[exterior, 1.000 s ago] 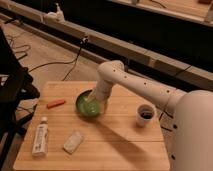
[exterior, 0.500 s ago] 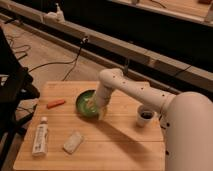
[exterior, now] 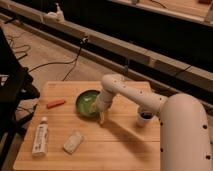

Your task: Pick up the ceramic bowl

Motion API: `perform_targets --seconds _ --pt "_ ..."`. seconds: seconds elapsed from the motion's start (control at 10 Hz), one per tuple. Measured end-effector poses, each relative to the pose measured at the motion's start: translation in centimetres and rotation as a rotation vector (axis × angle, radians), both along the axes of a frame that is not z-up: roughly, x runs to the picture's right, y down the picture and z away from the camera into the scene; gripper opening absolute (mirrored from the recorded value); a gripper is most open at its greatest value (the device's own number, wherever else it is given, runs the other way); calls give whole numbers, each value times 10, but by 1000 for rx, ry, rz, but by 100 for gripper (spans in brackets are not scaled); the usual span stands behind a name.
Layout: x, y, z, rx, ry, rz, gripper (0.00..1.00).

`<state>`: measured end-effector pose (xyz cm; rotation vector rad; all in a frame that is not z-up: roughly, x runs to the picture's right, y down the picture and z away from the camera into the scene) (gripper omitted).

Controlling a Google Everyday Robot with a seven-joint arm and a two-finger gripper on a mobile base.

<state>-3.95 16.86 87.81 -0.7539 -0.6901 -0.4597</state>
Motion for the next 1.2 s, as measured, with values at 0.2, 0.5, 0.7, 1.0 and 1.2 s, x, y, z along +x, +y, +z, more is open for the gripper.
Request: perform_targets --seconds 0.2,0.5,0.7,1.0,1.2 --pt "1 -6 5 16 1 36 26" --pt "6 -27 -2 63 22 66 1" --pt "9 -55 -15 122 34 113 0" --pt "16 -104 -47 238 49 181 0" --pt "21 -123 -66 298 54 213 0"
